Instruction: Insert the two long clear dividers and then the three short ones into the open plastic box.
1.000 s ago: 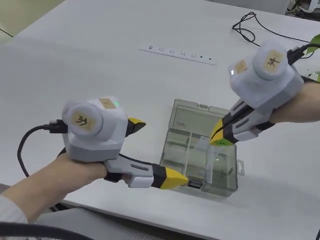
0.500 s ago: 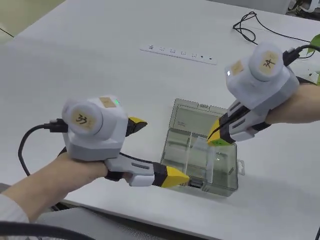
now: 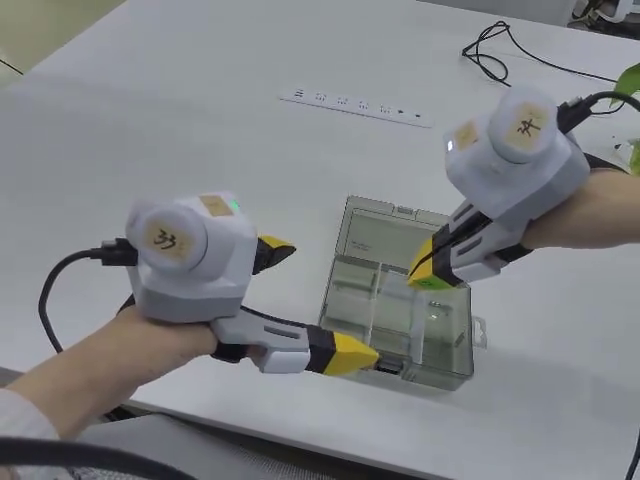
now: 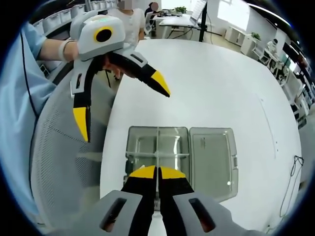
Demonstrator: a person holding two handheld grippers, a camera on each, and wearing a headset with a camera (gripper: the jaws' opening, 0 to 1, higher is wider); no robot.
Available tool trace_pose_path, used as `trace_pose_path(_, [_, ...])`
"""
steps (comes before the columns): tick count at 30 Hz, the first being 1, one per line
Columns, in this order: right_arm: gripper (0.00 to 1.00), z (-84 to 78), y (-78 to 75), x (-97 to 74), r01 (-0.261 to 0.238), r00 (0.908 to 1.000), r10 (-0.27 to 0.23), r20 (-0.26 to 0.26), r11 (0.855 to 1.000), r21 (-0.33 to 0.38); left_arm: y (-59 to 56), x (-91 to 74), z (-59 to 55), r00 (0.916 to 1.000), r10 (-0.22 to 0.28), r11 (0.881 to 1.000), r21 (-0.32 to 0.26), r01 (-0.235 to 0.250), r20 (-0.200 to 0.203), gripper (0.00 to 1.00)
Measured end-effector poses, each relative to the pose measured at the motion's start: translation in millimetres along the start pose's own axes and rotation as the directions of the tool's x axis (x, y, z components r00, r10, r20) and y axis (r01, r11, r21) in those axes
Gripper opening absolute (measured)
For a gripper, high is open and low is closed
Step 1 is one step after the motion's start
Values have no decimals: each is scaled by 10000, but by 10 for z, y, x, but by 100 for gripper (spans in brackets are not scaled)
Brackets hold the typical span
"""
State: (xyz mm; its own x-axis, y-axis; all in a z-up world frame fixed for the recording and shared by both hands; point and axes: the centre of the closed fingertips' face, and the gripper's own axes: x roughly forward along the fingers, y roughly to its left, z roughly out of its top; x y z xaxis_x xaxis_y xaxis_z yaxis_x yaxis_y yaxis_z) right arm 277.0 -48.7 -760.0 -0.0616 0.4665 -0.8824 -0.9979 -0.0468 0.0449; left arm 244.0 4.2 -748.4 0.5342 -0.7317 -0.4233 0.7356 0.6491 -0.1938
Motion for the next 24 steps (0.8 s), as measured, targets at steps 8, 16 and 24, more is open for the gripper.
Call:
trace_pose_path(8, [2,28,32,21,-13,10000,13,-95,10000,12,-6,4,0,10000,-9,10000,6,9,11,95])
trace_pose_path(16, [2,55,102,49,-86,9998,85,-185,9999,-57,-7,10,12,10000,-9,10000,19,9,21,94])
trace_pose_path(24, [2,47,54,63,-89,9997,87,-222,9999,-92,-13,10,13,10000,-31,10000,11,31,24,94])
